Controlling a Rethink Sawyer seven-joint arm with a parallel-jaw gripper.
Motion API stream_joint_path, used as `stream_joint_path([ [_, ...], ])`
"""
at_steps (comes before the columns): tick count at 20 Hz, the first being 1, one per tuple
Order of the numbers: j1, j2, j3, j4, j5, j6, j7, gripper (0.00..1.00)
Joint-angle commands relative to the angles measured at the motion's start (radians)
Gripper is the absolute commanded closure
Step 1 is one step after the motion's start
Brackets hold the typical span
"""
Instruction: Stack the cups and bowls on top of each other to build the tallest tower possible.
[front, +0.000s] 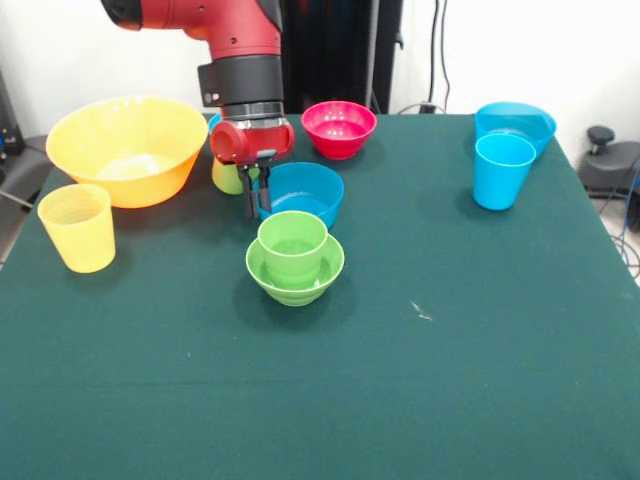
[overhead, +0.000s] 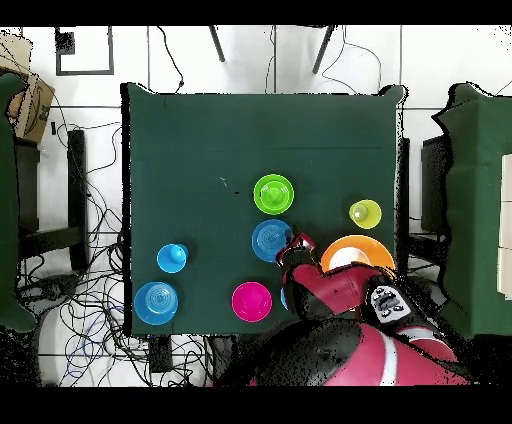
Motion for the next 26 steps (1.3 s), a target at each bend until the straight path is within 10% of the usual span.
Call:
stream_joint_path([
  [1,-0.083,0.030,0.220,-0.051,0.002,0.364,0.085,1.00],
  [26,-0.150,-0.031,0.345,-0.026,0.143,0.659,-0.021,1.00],
])
